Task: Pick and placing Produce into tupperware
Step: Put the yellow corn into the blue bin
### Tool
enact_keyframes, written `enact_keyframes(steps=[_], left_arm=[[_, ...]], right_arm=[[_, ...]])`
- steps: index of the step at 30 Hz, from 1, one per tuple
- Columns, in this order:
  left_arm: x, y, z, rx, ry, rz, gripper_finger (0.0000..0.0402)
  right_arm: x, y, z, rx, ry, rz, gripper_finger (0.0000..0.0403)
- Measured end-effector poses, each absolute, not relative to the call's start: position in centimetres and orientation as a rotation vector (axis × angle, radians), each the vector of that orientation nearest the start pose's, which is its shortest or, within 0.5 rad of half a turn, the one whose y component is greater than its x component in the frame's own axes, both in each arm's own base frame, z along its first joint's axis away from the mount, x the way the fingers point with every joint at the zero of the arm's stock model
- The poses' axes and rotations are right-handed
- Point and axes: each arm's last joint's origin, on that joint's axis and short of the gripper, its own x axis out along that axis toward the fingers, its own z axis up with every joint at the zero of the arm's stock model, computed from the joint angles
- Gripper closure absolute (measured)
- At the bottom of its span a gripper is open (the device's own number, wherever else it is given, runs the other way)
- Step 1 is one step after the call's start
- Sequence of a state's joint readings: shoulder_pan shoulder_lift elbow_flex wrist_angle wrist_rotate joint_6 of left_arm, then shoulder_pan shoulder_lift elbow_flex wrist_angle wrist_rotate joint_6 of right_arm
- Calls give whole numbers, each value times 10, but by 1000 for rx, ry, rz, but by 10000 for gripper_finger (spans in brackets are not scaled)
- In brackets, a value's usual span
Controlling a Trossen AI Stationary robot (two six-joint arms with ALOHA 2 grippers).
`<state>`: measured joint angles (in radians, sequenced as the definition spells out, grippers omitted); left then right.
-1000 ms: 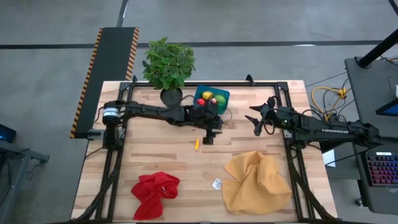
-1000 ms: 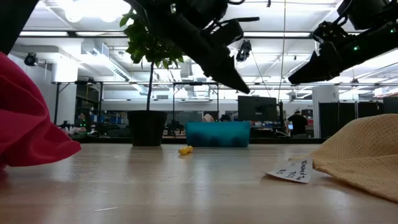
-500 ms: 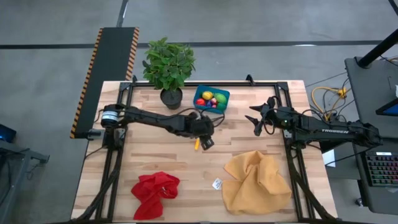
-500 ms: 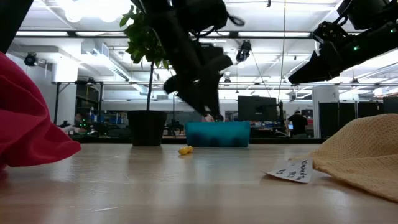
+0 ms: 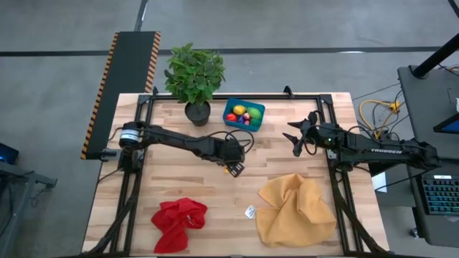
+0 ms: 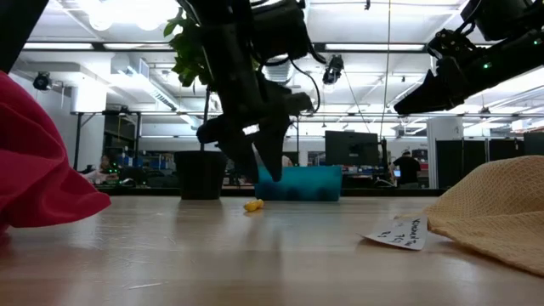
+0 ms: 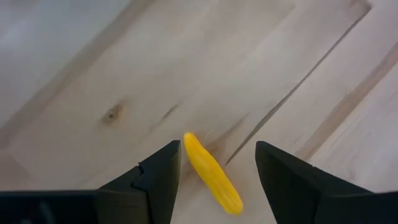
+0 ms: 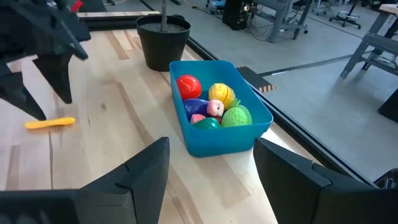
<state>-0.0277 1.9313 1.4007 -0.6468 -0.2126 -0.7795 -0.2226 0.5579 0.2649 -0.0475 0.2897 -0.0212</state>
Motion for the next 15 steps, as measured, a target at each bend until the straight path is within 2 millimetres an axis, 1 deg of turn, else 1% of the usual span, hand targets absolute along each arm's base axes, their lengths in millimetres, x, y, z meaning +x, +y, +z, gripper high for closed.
enact_keyframes(steps=[4,8,15], left_arm=[[393,-8,180,-569,1071,601,210],[390,-11,170,-568,1146,609,210],[388,-11,166,-582,1151,625,210]], right_arm=[[133,-39,198,-33,350,-504,177],[133,-39,198,-35,350,-503,177],[133,-39,198,-37,351,-503,177]])
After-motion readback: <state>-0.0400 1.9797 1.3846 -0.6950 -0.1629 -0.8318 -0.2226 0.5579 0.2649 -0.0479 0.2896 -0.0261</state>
